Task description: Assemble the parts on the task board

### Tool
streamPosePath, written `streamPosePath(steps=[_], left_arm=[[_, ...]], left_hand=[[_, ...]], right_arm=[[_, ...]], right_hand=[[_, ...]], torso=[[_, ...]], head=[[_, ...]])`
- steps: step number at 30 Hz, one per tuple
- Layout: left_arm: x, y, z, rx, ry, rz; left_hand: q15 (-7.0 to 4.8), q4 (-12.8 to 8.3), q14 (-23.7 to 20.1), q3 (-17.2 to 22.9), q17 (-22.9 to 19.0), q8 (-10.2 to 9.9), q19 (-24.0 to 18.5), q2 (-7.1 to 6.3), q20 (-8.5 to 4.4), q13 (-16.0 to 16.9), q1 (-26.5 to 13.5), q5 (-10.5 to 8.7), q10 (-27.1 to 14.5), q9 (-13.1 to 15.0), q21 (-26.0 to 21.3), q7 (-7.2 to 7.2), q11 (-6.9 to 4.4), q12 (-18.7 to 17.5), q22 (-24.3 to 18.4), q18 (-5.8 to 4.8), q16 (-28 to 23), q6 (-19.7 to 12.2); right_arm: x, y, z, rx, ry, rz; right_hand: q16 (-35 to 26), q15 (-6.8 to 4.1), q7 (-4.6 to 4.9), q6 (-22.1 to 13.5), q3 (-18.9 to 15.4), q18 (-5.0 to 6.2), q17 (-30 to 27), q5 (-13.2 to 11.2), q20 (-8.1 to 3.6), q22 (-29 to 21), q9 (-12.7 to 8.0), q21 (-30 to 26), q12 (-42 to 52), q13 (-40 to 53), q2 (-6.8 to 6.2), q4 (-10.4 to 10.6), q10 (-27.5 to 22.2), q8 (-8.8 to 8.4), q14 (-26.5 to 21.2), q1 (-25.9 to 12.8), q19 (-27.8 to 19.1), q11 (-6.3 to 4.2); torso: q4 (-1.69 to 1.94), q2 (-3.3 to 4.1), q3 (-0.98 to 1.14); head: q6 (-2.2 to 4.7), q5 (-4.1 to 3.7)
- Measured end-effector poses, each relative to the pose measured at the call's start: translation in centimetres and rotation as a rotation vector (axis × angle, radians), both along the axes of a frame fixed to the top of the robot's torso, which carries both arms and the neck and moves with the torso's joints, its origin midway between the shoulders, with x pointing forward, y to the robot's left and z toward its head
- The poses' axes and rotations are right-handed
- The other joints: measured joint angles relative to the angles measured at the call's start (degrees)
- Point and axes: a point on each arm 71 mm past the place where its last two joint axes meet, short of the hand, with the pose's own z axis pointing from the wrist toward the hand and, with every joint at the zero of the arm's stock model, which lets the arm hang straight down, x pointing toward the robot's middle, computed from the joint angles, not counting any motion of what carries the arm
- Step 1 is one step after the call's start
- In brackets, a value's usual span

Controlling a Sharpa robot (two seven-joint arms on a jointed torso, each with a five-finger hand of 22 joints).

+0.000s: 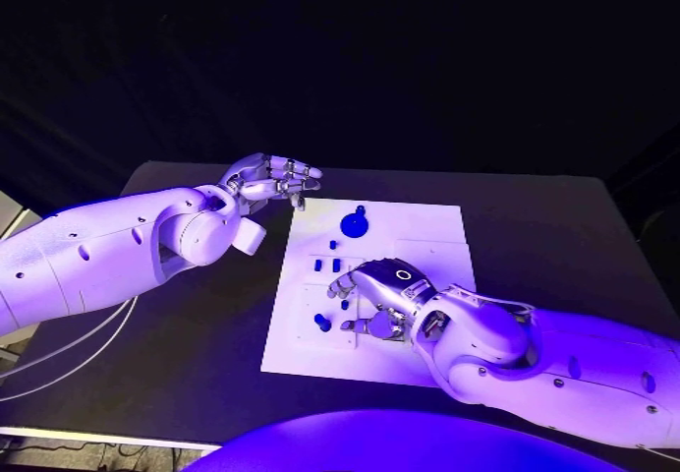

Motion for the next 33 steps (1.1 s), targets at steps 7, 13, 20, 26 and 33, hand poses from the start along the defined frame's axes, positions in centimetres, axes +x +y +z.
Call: streamPosePath(steps=[7,13,20,26,33], left_arm=[[0.0,0.1,0.0,0.002,0.001,0.002],[-0.2,0.4,0.0,0.003,0.002,0.005],[-0.4,0.3,0.0,-0.001,0.003,0.000],[-0.6,0.3,0.0,-0.003,0.005,-0.002],[-0.7,0.3,-0.1,-0.005,0.006,-0.004]], left_hand=[[0.00,0.0,0.0,0.0,0.0,0.0,0.0,0.00,0.00,0.0,0.0,0.00,0.0,0.0,0.0,0.00,0.00,0.0,0.0,0.00,0.0,0.0],[0.00,0.0,0.0,0.0,0.0,0.0,0.0,0.00,0.00,0.0,0.0,0.00,0.0,0.0,0.0,0.00,0.00,0.0,0.0,0.00,0.0,0.0],[0.00,0.0,0.0,0.0,0.0,0.0,0.0,0.00,0.00,0.0,0.0,0.00,0.0,0.0,0.0,0.00,0.00,0.0,0.0,0.00,0.0,0.0],[0.00,0.0,0.0,0.0,0.0,0.0,0.0,0.00,0.00,0.0,0.0,0.00,0.0,0.0,0.0,0.00,0.00,0.0,0.0,0.00,0.0,0.0],[0.00,0.0,0.0,0.0,0.0,0.0,0.0,0.00,0.00,0.0,0.0,0.00,0.0,0.0,0.0,0.00,0.00,0.3,-0.1,0.00,0.0,0.0]], right_arm=[[1.7,-5.4,2.3,0.050,0.024,-0.136],[2.8,-11.4,3.1,0.075,0.132,-0.315],[2.3,-15.7,2.9,0.068,0.245,-0.449],[1.3,-17.4,1.7,0.025,0.311,-0.510],[0.3,-17.1,0.2,-0.021,0.364,-0.526]], right_hand=[[4.2,-1.61,2.61,2.6,0.0,0.01,7.1,0.0,-1.82,0.0,0.0,11.0,7.8,2.5,0.34,0.0,11.0,0.84,1.5,-1.9,2.5,-2.05],[6.9,-3.52,1.71,3.2,-4.7,-1.55,11.8,-0.1,-3.33,0.0,1.9,18.3,24.6,20.5,1.26,-0.3,20.9,5.91,1.4,-7.9,2.7,-3.13],[13.3,-3.92,0.98,1.7,-9.6,-3.36,13.1,-0.2,-3.73,0.0,4.9,27.7,76.3,68.1,3.88,0.3,29.9,14.32,1.4,-11.2,2.7,-4.69],[14.0,-3.92,0.52,2.1,-10.1,-3.66,13.1,-0.9,-3.73,0.0,5.1,29.8,77.3,68.3,3.53,0.3,29.9,15.39,1.4,-13.2,2.7,-4.69],[14.0,-3.92,0.19,2.9,-10.7,-3.66,13.1,-2.3,-3.72,0.0,5.2,29.8,77.3,68.3,2.98,0.3,30.1,15.76,1.4,-15.8,2.7,-4.90]], torso=[[-0.06,-0.02,-0.03],[-0.24,-0.07,-0.09],[-0.49,-0.09,-0.14],[-0.49,-0.13,-0.19],[-0.39,-0.14,-0.19]], head=[[0.50,-1.76],[0.81,-3.76],[0.92,-5.56],[1.01,-6.61],[0.94,-6.82]])
